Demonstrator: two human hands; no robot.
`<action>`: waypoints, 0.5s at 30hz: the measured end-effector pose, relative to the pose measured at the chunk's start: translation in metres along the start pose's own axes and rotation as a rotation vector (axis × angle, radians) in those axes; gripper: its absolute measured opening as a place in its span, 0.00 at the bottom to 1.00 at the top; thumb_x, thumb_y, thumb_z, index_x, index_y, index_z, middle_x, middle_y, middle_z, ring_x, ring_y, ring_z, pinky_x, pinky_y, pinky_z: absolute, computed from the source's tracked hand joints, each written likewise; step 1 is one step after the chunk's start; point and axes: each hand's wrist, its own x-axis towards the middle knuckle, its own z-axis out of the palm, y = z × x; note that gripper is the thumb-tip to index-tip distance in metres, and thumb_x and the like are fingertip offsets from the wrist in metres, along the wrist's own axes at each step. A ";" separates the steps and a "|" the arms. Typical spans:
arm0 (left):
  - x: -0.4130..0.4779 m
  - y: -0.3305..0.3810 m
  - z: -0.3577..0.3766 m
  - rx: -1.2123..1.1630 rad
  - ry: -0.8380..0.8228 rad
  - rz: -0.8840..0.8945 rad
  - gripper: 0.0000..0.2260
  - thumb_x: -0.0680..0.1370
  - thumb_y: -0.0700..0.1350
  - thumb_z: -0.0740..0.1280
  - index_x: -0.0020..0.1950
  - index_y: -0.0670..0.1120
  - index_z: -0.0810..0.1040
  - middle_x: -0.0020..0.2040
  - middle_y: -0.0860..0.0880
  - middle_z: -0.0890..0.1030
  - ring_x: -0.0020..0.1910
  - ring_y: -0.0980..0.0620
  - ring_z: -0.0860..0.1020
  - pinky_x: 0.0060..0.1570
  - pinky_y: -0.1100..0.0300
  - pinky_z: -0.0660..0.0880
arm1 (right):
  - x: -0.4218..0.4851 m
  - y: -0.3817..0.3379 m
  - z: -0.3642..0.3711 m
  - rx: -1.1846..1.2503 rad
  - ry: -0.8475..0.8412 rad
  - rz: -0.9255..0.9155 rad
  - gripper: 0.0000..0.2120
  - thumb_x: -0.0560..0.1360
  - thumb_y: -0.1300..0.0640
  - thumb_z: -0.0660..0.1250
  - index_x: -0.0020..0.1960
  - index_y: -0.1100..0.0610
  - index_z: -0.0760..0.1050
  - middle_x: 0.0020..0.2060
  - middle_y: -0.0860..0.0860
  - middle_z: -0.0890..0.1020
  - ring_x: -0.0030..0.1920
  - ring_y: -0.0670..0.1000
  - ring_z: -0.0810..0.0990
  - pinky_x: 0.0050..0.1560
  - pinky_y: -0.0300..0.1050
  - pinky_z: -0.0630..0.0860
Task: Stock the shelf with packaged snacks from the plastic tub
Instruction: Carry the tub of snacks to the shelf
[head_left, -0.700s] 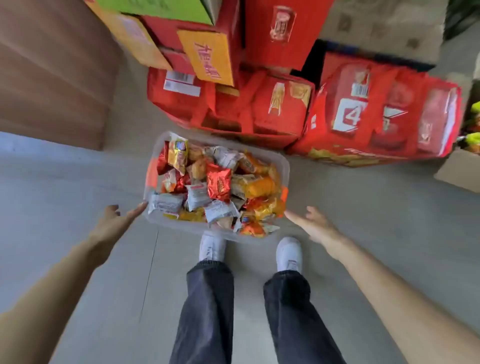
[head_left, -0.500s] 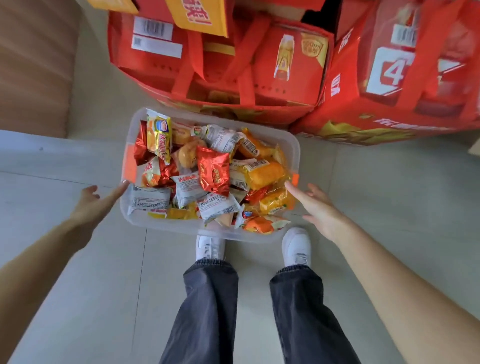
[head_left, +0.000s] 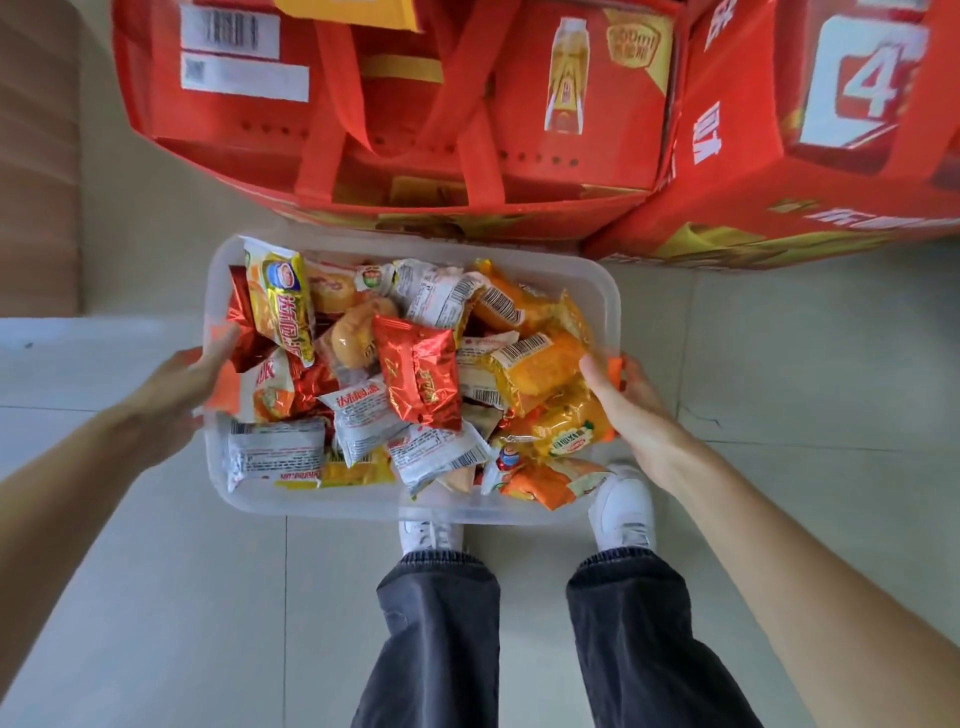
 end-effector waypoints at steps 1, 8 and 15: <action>-0.001 0.000 -0.001 -0.005 0.014 0.010 0.24 0.80 0.59 0.56 0.65 0.41 0.69 0.51 0.44 0.78 0.55 0.44 0.73 0.61 0.49 0.66 | -0.001 0.001 -0.002 -0.008 -0.008 -0.002 0.37 0.60 0.30 0.62 0.64 0.45 0.64 0.53 0.43 0.78 0.52 0.45 0.77 0.50 0.43 0.73; -0.009 -0.001 -0.014 0.029 0.010 -0.014 0.32 0.70 0.63 0.61 0.60 0.37 0.73 0.54 0.41 0.79 0.58 0.42 0.74 0.62 0.50 0.68 | -0.004 0.004 0.002 0.027 0.010 -0.024 0.37 0.58 0.31 0.66 0.63 0.47 0.69 0.51 0.44 0.80 0.52 0.44 0.79 0.44 0.39 0.74; -0.014 0.008 -0.007 -0.015 0.041 0.015 0.42 0.68 0.66 0.61 0.73 0.40 0.62 0.62 0.38 0.73 0.61 0.42 0.73 0.57 0.47 0.69 | -0.005 0.001 -0.002 0.029 0.021 0.065 0.15 0.68 0.35 0.66 0.46 0.44 0.71 0.44 0.42 0.79 0.47 0.43 0.77 0.47 0.43 0.71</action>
